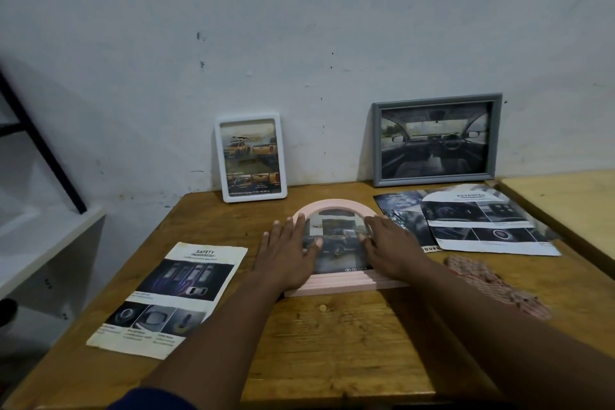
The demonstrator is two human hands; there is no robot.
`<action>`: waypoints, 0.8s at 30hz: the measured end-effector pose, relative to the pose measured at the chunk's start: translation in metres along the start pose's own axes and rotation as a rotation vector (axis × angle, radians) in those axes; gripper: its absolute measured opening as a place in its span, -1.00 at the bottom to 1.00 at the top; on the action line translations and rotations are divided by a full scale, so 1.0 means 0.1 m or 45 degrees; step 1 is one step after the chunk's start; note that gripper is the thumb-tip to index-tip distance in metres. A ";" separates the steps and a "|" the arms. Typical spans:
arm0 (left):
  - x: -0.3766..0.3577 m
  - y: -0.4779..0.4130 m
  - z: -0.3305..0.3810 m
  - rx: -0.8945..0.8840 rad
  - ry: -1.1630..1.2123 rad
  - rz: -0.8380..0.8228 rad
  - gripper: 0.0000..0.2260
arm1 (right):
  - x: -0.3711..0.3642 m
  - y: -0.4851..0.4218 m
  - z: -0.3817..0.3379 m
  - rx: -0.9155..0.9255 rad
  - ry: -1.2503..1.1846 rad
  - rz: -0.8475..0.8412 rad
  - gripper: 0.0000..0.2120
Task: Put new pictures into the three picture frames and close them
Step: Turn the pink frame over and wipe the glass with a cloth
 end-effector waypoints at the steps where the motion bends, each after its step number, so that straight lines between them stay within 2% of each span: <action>1: 0.01 0.00 0.01 -0.007 0.005 -0.003 -0.35 | 0.06 0.05 0.01 -0.003 0.011 -0.009 -0.56; 6: 0.01 0.06 0.05 -0.020 0.008 -0.041 -0.34 | 0.41 0.46 0.23 -0.086 0.115 -0.086 -0.63; 8: 0.01 0.07 0.08 -0.022 -0.011 -0.066 -0.33 | 0.52 0.67 0.36 -0.141 0.112 -0.072 -0.59; 10: 0.00 0.11 0.12 -0.027 -0.013 -0.089 -0.33 | 0.55 0.87 0.52 -0.188 0.137 -0.067 -0.53; 13: -0.01 0.23 0.20 -0.029 0.039 -0.082 -0.34 | 0.42 1.13 0.68 -0.202 0.208 -0.088 -0.55; 19: -0.03 0.33 0.22 -0.031 0.124 -0.042 -0.36 | 0.42 1.24 0.50 -0.127 0.290 0.160 -0.62; 21: 0.03 0.30 0.20 -0.033 0.170 -0.017 -0.37 | 0.53 1.12 0.40 -0.128 0.161 0.191 -0.64; 24: 0.13 0.22 0.14 -0.015 0.210 0.021 -0.39 | 0.68 0.78 0.21 -0.148 -0.196 0.165 -0.71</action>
Point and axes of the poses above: each hand's wrist, its own y-axis away from the middle knuckle, its own x-axis out of the back of the hand, z = x × y, the point moved 6 cm from there along -y, towards the middle knuckle, and after that the axes turned 1 degree about z, right-handed, at the moved point
